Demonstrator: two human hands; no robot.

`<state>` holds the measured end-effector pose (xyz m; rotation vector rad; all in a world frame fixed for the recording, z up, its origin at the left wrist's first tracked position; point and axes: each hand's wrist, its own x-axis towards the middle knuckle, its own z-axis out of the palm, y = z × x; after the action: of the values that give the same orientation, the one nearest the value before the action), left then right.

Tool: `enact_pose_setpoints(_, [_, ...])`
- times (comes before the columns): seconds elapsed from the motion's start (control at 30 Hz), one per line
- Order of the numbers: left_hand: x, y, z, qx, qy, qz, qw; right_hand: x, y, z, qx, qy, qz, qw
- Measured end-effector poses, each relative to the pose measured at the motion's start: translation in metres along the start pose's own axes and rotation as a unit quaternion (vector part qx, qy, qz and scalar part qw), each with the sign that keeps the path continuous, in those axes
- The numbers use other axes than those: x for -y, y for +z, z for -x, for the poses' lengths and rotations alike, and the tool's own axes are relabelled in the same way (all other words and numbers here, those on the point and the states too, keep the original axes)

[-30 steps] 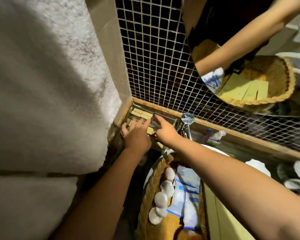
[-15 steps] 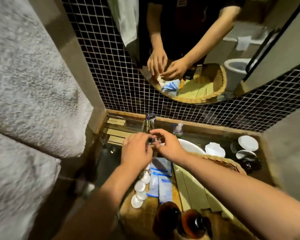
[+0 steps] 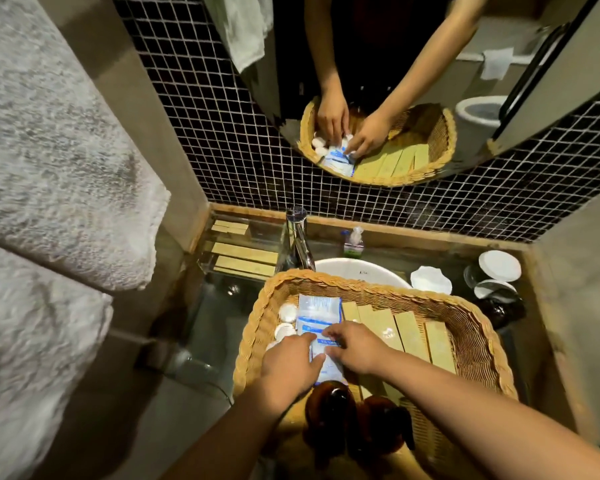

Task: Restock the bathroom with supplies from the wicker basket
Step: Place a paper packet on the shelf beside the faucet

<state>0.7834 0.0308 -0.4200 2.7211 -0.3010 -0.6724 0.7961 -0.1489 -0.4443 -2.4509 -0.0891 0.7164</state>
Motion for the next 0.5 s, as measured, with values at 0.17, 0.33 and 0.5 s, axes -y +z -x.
enact_pose_setpoints(0.17, [-0.006,0.011,-0.008,0.000,-0.038,0.016,0.999,-0.007,0.006,-0.005,0.012,0.012,0.007,1.000])
enact_pose_setpoints(0.33, [-0.010,0.019,-0.011,-0.018,-0.081,0.084,0.993,-0.014,0.008,-0.008,0.005,0.042,-0.009,0.999])
enact_pose_setpoints(0.5, [-0.002,0.022,-0.017,-0.025,-0.135,0.162,0.977,-0.016,0.011,-0.006,-0.035,0.039,-0.039,0.998])
